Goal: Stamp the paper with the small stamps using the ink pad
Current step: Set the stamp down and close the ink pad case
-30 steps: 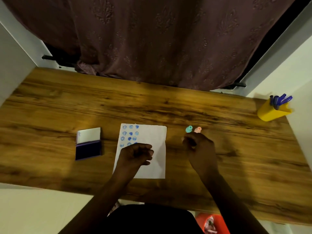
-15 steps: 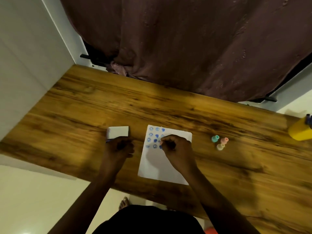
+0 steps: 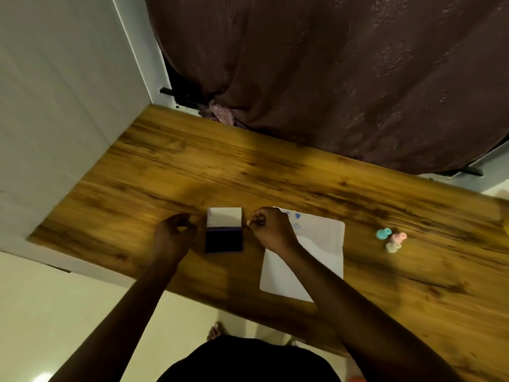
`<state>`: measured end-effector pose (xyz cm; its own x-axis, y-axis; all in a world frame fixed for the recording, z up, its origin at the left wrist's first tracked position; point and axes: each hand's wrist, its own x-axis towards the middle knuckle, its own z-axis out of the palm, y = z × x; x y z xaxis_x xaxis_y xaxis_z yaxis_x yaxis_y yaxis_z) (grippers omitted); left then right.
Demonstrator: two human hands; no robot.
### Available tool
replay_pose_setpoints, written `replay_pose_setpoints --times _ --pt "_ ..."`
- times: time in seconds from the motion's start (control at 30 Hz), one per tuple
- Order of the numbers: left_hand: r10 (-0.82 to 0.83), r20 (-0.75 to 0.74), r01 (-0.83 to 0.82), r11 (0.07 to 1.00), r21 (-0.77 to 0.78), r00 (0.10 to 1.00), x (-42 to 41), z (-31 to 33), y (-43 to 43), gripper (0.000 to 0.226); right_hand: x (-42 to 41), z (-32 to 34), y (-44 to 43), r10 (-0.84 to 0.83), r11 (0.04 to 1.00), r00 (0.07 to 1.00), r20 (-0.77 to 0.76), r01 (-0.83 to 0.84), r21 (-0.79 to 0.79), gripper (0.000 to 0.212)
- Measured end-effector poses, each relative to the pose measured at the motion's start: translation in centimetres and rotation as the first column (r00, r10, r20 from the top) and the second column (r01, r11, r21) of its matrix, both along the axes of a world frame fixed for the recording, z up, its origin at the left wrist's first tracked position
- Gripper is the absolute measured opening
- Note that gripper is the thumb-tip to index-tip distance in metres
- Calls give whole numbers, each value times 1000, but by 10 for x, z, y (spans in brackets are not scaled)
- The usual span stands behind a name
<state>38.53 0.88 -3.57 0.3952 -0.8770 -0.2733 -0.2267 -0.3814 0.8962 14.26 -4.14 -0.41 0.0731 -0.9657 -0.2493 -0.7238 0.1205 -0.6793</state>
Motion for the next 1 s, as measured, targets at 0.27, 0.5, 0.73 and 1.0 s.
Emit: replay_pose_setpoints --times 0.27,0.5,0.73,1.0 --pt "-206 14 206 978 -17 978 -1 5 -14 26 24 -16 -14 -15 1000 998 -67 16 22 14" --pt "-296 52 296 955 12 954 -6 10 -16 26 29 -17 -14 -10 999 997 -81 14 52 21" --pt "-294 -118 292 956 -36 948 -8 20 -9 24 30 -15 -14 -13 999 994 -106 18 50 28" --pt "-271 -56 267 961 -77 961 -13 20 0 20 29 -15 -10 8 1000 990 -138 -6 15 28"
